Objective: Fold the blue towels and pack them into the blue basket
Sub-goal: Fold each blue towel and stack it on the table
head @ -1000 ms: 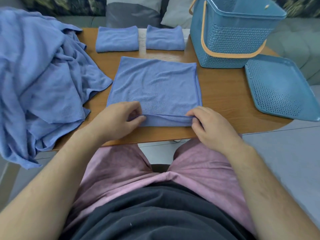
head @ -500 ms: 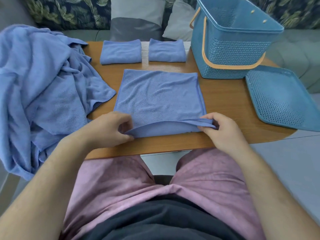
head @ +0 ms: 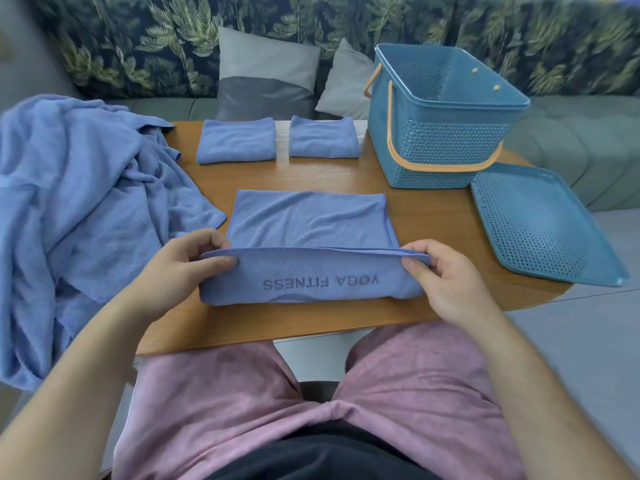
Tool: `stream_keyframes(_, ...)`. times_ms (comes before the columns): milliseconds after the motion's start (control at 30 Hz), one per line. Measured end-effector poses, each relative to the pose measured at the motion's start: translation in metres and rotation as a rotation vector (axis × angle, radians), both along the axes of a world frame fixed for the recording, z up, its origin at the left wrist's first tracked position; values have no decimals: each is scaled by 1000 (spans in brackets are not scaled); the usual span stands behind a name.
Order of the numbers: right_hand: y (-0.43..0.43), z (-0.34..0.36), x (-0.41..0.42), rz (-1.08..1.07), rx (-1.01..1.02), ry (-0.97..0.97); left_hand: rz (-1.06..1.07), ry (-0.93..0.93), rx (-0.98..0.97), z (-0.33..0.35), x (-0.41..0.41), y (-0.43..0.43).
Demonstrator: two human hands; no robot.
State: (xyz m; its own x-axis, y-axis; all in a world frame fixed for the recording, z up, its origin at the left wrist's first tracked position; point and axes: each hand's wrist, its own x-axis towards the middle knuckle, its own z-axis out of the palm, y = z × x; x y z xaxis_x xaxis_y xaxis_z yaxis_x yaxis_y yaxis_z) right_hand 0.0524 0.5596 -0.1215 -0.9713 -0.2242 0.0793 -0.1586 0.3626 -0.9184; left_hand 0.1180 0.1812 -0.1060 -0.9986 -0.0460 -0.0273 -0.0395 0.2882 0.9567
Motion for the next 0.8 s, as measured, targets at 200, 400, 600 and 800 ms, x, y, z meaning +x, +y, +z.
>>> stream_keyframes(200,-6,5,-15,-56,-34,-23,148,16,98,-1,-8,11)
stream_keyframes(400,-37,11,-64,-146,119,84,396,19,-217,-6,-59,17)
stream_keyframes(600,-50,-8,-103,-227,328,36,406,44,-414,-25,-102,12)
stream_keyframes(800,-53,-20,-107,-322,338,20,440,35,-518,-38,-122,7)
